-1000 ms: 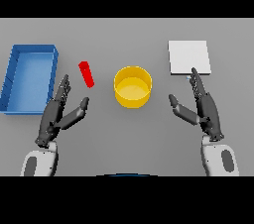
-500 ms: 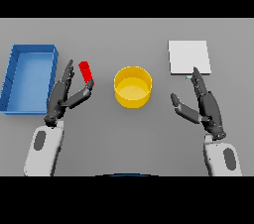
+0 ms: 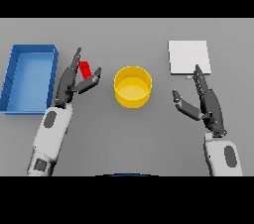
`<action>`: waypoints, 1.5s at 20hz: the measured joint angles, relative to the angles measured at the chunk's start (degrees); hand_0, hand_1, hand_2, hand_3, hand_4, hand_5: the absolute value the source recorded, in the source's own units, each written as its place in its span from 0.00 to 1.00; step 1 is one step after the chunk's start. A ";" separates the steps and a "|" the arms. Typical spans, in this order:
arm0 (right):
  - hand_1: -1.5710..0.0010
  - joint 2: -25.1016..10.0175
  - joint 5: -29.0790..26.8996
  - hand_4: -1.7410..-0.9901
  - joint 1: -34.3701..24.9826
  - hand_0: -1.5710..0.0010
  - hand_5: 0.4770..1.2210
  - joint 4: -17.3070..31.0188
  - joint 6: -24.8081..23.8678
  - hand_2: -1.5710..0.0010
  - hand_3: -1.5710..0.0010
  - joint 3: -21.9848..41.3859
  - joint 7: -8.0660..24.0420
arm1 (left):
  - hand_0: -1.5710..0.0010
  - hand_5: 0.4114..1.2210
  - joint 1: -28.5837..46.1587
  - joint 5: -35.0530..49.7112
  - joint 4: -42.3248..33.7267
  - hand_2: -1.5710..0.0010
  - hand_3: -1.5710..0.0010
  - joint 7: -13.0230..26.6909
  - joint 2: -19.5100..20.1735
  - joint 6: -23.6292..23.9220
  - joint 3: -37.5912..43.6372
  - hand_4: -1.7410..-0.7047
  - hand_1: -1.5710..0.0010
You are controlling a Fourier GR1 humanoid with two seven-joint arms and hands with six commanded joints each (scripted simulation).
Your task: Pick up the red beaker and tilt it to pour out 1 green nut into yellow bowl. Pick up the yellow bowl and place it on the metallic measuring scale.
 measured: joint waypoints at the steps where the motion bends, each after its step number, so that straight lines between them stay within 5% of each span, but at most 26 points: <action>1: 1.00 0.11 -0.58 0.59 0.24 1.00 0.22 -0.18 0.27 1.00 1.00 -0.15 -0.49 | 1.00 0.32 -0.88 0.12 1.35 1.00 1.00 -0.44 -0.20 0.06 0.28 0.47 1.00; 6: 1.00 0.01 -0.72 0.59 -0.26 1.00 0.23 0.24 0.11 1.00 1.00 -0.52 -0.22 | 1.00 0.39 -3.88 1.64 6.70 0.97 0.98 -4.78 -1.27 0.48 2.36 0.38 1.00; 9: 1.00 0.37 -0.11 0.60 0.37 1.00 0.23 0.13 -0.05 1.00 1.00 0.03 -0.28 | 0.63 0.46 -5.71 2.40 9.46 0.65 0.73 -6.10 -2.55 1.71 3.62 0.31 0.65; 11: 1.00 0.46 0.04 0.60 0.36 1.00 0.23 0.22 -0.07 1.00 1.00 0.18 0.33 | 0.40 0.66 -6.34 3.64 10.81 0.42 0.47 -7.31 -3.39 2.50 5.06 0.31 0.41; 13: 1.00 0.42 -0.14 0.60 0.05 1.00 0.23 -0.19 -0.26 1.00 1.00 -0.05 0.09 | 0.26 0.78 -8.19 3.88 13.17 0.27 0.31 -7.72 -3.62 3.26 6.01 0.20 0.26; 15: 1.00 0.21 -0.14 0.60 0.86 1.00 0.23 -0.54 0.03 1.00 1.00 0.07 -0.17 | 0.16 0.86 -8.78 3.43 13.49 0.17 0.27 -9.07 -3.71 3.78 5.67 0.14 0.17; 21: 1.00 0.65 0.46 0.60 0.70 1.00 0.23 -0.52 -0.47 1.00 1.00 0.43 -0.41 | 0.04 0.96 -7.49 2.53 11.27 0.04 0.08 -8.66 -2.89 3.33 3.14 0.21 0.04; 30: 1.00 0.66 0.80 0.61 1.04 1.00 0.25 -0.53 -0.40 1.00 1.00 0.67 -1.90 | 0.01 0.97 -7.62 -1.83 0.60 0.01 0.01 -3.46 -1.56 2.66 0.20 0.19 0.01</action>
